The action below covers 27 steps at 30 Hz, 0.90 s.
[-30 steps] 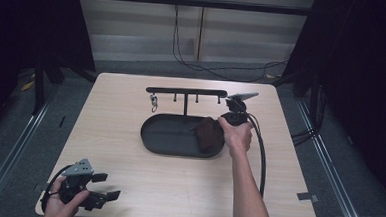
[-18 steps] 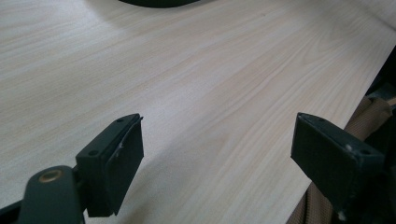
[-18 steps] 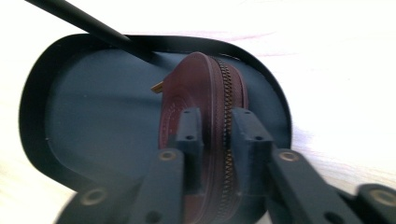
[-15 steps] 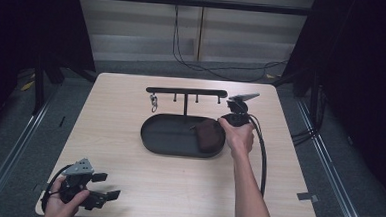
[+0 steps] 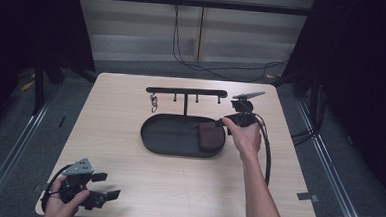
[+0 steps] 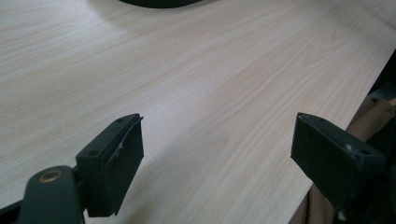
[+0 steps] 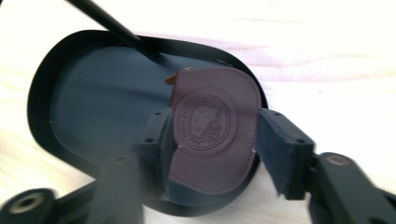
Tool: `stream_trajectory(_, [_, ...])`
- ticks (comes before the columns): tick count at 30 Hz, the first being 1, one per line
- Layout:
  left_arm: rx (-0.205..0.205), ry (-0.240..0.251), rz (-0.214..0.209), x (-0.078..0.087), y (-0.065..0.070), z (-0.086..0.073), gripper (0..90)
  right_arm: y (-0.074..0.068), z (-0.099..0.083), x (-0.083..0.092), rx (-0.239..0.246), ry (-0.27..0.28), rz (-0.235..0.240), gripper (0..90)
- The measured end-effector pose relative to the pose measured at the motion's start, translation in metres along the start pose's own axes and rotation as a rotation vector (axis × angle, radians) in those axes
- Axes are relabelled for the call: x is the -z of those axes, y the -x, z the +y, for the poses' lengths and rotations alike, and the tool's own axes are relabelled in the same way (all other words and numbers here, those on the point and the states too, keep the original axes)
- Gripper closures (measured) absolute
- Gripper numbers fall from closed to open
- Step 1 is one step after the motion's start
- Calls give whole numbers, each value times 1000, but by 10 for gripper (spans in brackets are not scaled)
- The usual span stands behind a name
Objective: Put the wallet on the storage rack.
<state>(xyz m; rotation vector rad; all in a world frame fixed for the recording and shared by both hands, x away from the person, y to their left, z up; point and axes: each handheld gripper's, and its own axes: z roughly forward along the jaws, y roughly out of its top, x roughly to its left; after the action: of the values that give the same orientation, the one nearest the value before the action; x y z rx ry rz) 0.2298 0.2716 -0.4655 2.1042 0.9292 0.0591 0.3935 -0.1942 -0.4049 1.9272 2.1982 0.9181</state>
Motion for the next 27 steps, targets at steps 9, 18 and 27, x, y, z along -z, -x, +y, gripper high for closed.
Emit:
stream_trajectory(9, [-5, -5, 21, 0, 0, 0, 170, -4, -11, 20, 54, 66, 19, 328])
stream_trajectory(18, [18, 10, 25, 4, -3, -1, 170, -5, -27, 22, 95, 111, 32, 226])
stream_trajectory(27, [23, 12, 33, 3, -3, -1, 172, -8, -50, 31, 123, 123, 48, 199])
